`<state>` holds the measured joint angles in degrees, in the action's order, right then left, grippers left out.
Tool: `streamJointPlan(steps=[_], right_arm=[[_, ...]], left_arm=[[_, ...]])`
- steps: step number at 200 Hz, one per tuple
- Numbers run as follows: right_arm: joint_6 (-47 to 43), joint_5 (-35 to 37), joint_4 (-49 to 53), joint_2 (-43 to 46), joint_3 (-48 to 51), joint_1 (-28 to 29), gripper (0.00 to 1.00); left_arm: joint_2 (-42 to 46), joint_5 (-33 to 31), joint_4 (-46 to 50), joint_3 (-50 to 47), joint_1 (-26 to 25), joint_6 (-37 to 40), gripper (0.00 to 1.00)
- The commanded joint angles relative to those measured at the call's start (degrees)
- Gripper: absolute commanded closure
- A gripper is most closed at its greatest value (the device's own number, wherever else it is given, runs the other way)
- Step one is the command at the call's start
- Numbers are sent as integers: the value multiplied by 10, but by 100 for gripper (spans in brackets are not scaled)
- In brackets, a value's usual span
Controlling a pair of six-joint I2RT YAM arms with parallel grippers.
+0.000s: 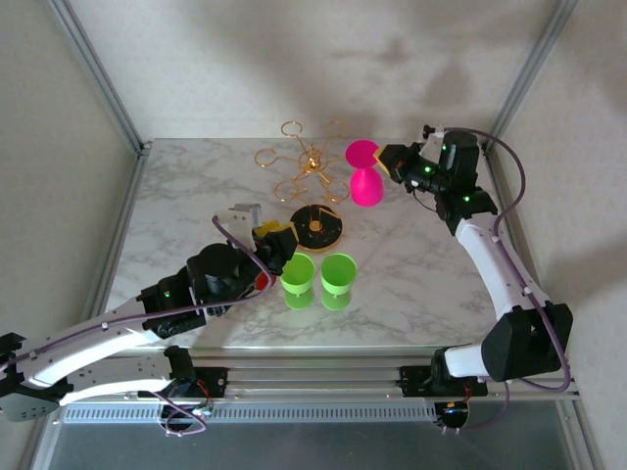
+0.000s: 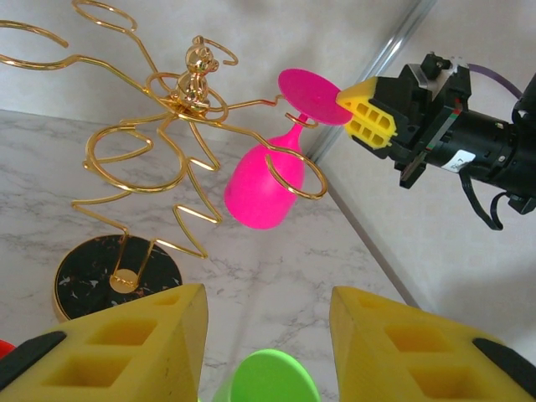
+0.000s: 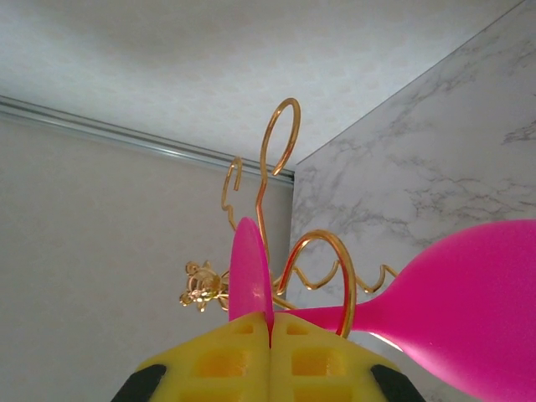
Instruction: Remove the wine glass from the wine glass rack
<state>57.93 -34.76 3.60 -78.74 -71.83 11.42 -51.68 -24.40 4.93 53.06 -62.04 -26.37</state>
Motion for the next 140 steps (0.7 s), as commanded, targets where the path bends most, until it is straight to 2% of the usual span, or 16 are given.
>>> streamJointPlan(steps=[1, 140], right_arm=[[5, -17, -24, -9, -19, 5, 100], [-5, -21, -21, -42, -57, 27, 100]], left_arm=[[4, -1, -9, -6, 5, -5, 58], [6, -7, -11, -9, 5, -8, 58]])
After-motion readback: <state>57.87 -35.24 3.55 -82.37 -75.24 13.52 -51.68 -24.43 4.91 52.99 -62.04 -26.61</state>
